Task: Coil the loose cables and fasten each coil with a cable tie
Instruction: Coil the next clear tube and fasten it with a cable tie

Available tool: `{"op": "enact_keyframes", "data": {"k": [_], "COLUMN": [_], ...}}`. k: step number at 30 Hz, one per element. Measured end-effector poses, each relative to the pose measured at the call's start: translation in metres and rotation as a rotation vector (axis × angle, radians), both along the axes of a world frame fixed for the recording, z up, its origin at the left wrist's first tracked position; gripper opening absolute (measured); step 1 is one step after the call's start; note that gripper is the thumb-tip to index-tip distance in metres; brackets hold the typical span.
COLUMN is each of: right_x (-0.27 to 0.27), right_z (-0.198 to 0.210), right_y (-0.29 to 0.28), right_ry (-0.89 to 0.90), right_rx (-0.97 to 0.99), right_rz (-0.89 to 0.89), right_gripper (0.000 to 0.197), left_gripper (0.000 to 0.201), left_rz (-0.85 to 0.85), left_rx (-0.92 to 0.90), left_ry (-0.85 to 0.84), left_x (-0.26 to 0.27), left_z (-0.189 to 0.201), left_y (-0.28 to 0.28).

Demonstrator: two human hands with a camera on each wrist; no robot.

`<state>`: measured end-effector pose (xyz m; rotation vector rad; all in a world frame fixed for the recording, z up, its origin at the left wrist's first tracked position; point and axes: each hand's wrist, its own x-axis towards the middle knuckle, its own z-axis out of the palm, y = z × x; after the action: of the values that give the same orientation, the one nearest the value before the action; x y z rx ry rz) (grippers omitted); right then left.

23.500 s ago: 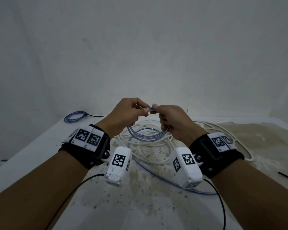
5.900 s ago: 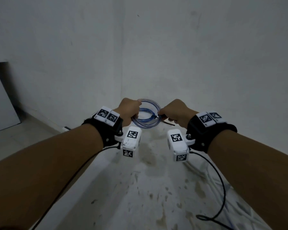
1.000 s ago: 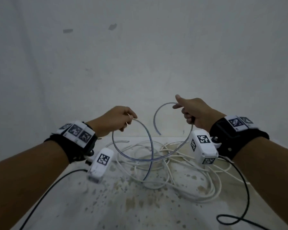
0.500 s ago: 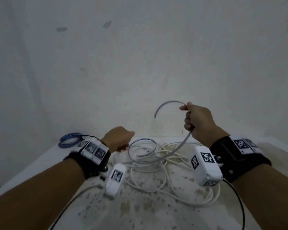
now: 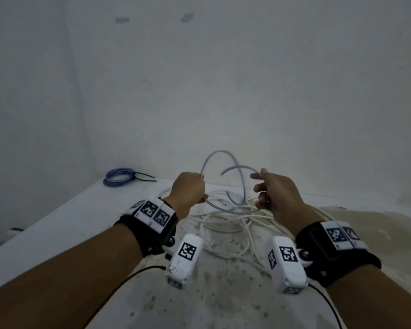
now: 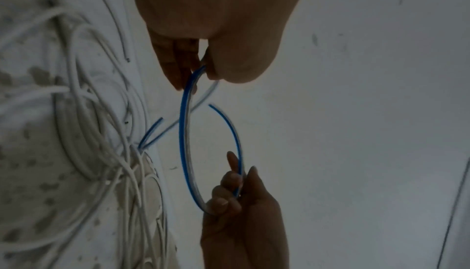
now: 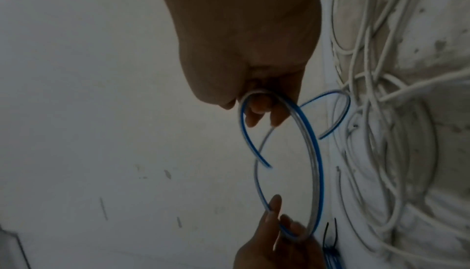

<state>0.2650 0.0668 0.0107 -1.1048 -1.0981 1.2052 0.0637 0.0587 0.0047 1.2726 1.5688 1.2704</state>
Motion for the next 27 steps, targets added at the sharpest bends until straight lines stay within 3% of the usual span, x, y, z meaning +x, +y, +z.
{"op": "enact_keyframes", "data": {"k": [5,8,16,23,27], "right_x": [-0.017,-0.035,-0.056,-0.062,-0.067], "right_z": [0.011,0.016,0.003,0.001,-0.002], "right_y": [-0.002,-0.002,-0.005,-0.01,-0.014], "right_ry": [-0.129,-0.168,-0.426,-0.138,-0.175], "right_rx": [0.131,0.141,0.247,0.092,0.079], "right_rz": [0.07,0.13,0.093,0.119,0.146], "right_gripper": [0.031,0.033,0.034,0.031,0.039], "left_gripper": [0.02,0.026,0.022,0.013,0.014], "left_rz": [-0.1,-0.047,0.059,0.035,-0.031], "left_rx": [0.141,0.225,0.283,0.3,0.298], "left_ry": [0.31,0.377,0.326,0.162,0.101], "left_x": [-0.009,-0.009,-0.014,-0.017,-0.014], "left_z": [-0.012,-0.014,-0.003,-0.002,0.001], "left_y": [-0.014,-0.021,-0.025,-0.024,-0.024]}}
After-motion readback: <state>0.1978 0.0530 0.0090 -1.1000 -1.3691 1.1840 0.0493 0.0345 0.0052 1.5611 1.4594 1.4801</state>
